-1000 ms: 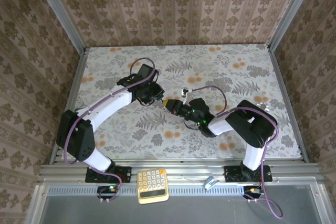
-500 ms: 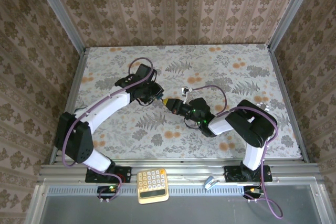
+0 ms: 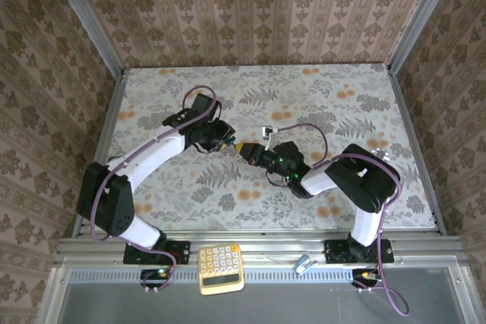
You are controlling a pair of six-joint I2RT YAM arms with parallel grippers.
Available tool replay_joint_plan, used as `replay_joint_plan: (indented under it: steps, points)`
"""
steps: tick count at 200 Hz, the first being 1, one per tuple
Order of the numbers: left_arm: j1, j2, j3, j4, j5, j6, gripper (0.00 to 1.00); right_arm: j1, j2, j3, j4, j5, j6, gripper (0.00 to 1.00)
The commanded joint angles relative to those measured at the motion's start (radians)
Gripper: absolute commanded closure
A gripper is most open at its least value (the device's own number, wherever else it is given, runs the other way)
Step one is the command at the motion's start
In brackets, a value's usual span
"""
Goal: Unlock with the key
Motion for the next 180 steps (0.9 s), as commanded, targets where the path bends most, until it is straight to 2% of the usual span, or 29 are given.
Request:
replay_joint_plan:
  steps: [1,32,67,124,180]
  points:
    - [0.004,-0.015,0.000,-0.048,0.046,-0.013,0.74,0.000,0.015,0.016,0.064,0.055,-0.039,1.00]
    - [0.015,-0.009,0.007,-0.067,0.050,-0.005,0.74,0.007,0.022,0.015,0.051,0.058,-0.066,1.00]
    - [0.007,-0.003,0.018,-0.069,0.057,-0.002,0.74,0.014,-0.009,0.031,-0.042,0.072,-0.116,1.00]
    - [-0.022,0.014,0.022,-0.062,0.030,-0.002,0.74,0.011,-0.018,0.097,-0.120,0.040,-0.026,1.00]
    - [0.040,-0.019,0.017,-0.104,-0.031,0.030,0.74,0.016,-0.046,0.040,-0.170,0.026,-0.094,1.00]
